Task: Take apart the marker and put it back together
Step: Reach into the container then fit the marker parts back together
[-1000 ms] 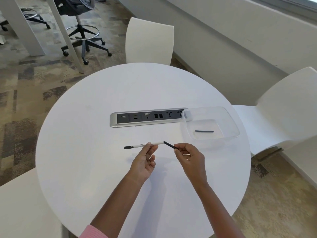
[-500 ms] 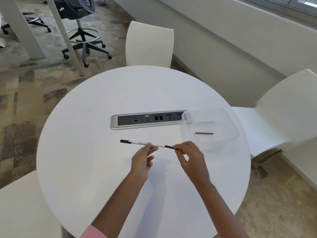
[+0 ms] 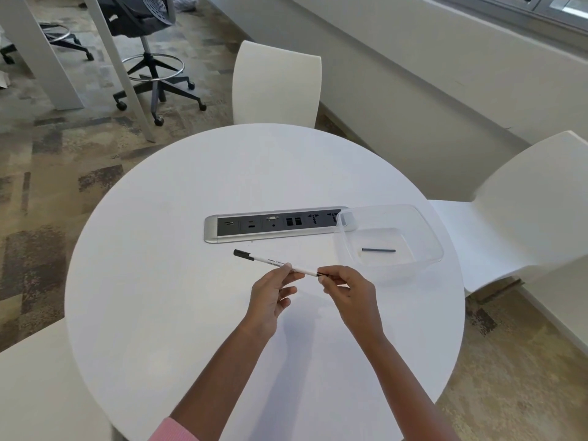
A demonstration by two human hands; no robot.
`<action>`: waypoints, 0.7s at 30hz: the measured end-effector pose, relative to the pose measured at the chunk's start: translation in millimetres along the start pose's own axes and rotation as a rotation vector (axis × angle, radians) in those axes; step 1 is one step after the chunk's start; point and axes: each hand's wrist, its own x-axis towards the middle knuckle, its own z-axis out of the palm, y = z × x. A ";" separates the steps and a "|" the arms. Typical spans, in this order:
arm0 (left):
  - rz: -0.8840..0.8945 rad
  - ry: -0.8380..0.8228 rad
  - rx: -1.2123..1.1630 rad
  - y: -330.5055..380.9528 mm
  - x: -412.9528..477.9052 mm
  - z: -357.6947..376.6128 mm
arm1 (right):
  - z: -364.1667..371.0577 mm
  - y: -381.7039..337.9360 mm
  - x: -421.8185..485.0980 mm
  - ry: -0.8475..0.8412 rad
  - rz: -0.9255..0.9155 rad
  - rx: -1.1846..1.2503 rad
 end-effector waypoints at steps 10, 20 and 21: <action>0.066 -0.058 -0.035 7.5 5.6 -5.5 | -3.2 3.2 2.6 0.054 -0.055 -0.055; 0.079 -0.111 -0.164 11.4 7.3 -3.2 | -0.9 -0.7 6.5 0.106 -0.250 -0.270; 0.086 -0.109 -0.161 11.5 7.2 -2.8 | -0.6 -1.6 7.5 0.112 -0.265 -0.280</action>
